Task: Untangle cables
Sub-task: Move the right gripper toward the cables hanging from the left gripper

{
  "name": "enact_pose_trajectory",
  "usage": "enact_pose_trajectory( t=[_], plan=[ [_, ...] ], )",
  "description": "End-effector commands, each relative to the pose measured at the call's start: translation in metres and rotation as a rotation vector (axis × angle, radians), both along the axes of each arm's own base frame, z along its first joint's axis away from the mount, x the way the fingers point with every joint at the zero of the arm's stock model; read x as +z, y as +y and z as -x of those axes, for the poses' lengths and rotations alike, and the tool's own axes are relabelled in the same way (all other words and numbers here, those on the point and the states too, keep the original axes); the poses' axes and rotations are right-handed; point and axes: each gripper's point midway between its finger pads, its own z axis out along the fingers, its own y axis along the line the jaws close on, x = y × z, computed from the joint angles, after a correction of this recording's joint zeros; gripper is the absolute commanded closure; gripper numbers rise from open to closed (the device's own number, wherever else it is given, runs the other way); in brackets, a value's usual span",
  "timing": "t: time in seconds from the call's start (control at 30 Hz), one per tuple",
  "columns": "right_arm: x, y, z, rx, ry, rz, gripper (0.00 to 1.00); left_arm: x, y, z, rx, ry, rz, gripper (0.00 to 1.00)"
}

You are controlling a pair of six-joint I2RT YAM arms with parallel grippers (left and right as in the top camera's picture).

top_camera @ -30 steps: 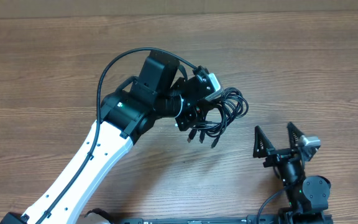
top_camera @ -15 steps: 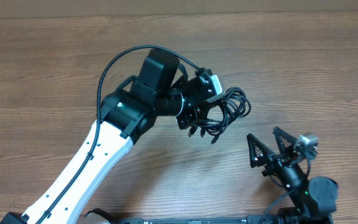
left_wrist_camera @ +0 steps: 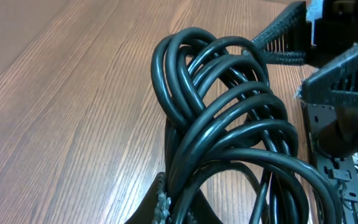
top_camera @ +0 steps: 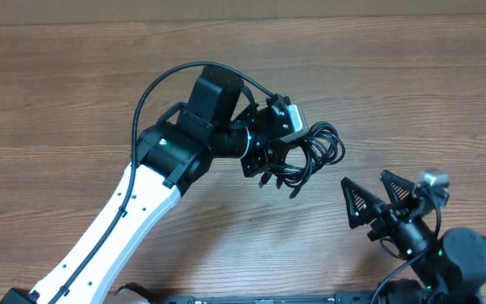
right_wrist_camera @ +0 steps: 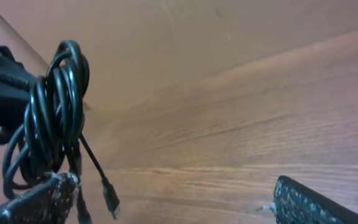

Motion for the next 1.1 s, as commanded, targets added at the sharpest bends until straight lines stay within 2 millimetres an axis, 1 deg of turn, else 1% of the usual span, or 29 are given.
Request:
enact_pose_trajectory(
  t=[0.0,0.17,0.4,0.47,0.83,1.07],
  plan=[
    [0.022,0.006,-0.002,0.041,0.02,0.001,0.0,0.016,-0.004,0.01,-0.049,-0.034,0.043,0.96],
    [0.015,0.007,-0.01,0.041,0.099,0.004,0.0,0.016,-0.004,0.011,-0.052,-0.031,0.043,0.96],
    [0.024,0.005,-0.015,0.028,0.06,0.005,0.0,0.016,-0.004,0.01,-0.054,-0.038,0.044,0.96],
    [0.023,0.002,-0.017,0.006,0.06,0.011,0.0,0.016,-0.004,0.01,-0.056,-0.041,0.044,0.96],
    [0.023,0.004,-0.016,0.016,0.064,0.004,0.0,0.016,-0.004,0.01,-0.056,-0.039,0.043,0.96],
    [0.025,0.011,-0.013,0.063,0.059,-0.008,0.0,0.03,-0.012,0.02,-0.133,-0.046,0.121,0.96]
  ],
)
